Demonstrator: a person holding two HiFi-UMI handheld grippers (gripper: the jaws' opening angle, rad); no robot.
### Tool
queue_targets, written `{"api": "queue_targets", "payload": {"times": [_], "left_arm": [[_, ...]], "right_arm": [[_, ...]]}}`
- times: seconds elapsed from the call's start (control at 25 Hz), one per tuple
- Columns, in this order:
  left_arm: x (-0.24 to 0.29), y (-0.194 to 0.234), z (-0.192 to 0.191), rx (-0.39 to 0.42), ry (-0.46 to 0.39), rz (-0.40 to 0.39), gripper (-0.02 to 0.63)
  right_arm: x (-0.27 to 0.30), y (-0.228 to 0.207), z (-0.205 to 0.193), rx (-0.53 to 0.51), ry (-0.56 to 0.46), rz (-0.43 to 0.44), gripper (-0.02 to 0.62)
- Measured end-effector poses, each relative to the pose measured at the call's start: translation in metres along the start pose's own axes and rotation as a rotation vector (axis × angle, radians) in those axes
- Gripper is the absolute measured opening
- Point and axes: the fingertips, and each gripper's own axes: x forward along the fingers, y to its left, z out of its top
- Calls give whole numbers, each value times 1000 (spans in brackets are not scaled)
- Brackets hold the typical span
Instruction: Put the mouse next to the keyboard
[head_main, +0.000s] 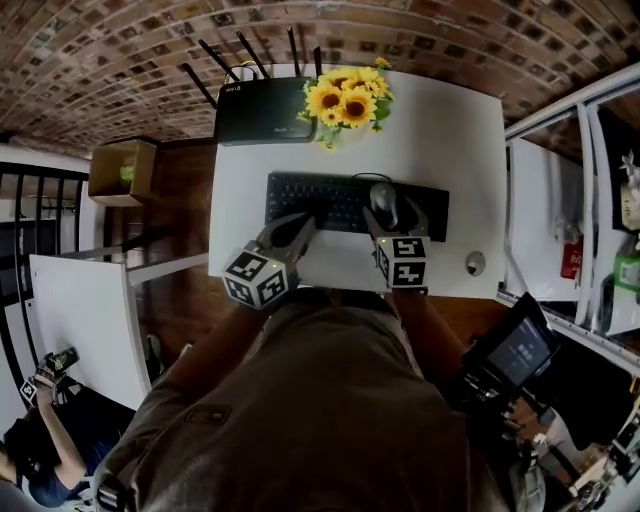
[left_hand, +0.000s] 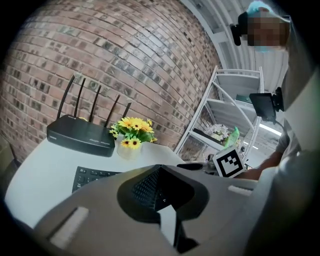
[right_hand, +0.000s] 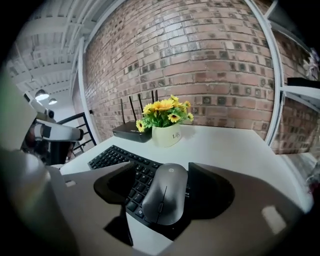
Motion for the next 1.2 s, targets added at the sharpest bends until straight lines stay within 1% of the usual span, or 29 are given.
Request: {"api": "queue_targets", "payload": {"times": [0.16,0.28,0.44,0.6,0.88,1.04,1.2], "left_arm": [[-5,15,0,-9,11,1,-5],[-7,24,-1,-14,22,-3,-5],[-7,32,-1,-18,33,-14,-5],[-5,35,1,-17,35,-29,-5],[-2,33,1,-12,50,-62,-5],[1,31,2,-5,58,-83,-5],[11,24,4,14,65,-123,-5]], "right_arm": [[21,-5,-11,-36,64,-55,360],[33,-9,-20,-34,107,-90,360],[41,-12,-28,-21,149,-115,356],[41,-10,-28,-17,147,-117,323],[37,-14,-25,9,130,-133,316],[28,-23,-23,13,106,-165,316],[13,-36,-14,28,78,-200,316]]}}
